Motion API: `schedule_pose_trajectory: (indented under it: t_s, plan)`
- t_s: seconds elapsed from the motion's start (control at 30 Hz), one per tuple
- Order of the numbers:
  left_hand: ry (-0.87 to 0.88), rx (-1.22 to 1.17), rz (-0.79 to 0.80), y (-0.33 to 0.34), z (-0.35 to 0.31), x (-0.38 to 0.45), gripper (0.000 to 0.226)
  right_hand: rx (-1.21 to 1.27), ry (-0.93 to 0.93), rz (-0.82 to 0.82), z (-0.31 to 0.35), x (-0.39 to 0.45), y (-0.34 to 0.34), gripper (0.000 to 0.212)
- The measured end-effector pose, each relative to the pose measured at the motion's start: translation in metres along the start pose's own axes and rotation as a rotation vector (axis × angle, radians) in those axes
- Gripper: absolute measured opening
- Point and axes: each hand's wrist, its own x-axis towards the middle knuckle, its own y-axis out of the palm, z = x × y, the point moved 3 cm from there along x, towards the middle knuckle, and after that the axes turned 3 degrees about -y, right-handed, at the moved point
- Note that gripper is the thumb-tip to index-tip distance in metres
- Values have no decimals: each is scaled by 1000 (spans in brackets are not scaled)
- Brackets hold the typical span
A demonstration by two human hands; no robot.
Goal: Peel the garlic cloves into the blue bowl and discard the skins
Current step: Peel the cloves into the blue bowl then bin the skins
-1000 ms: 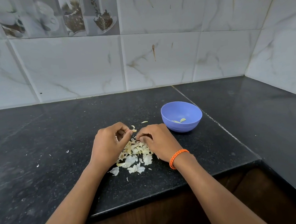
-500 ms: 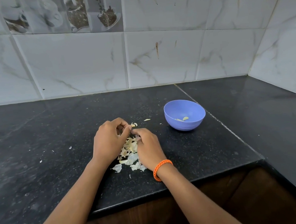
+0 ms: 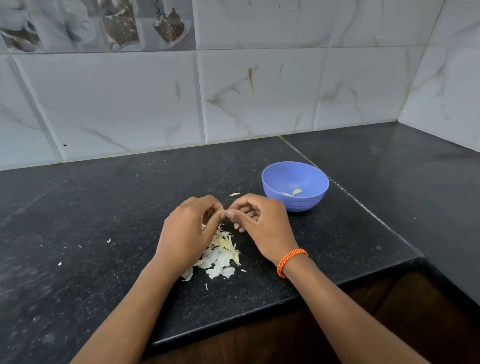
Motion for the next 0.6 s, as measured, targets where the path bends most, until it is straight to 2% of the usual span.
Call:
schedule_pose_trajectory:
  t_s: [0.27, 0.6]
  plan:
    - [11, 12, 60, 6, -9, 12, 12, -108, 24, -5, -12, 0, 3, 10]
    - [-8, -35, 39, 7, -11, 11, 17, -2, 25, 23, -14, -1, 3, 16]
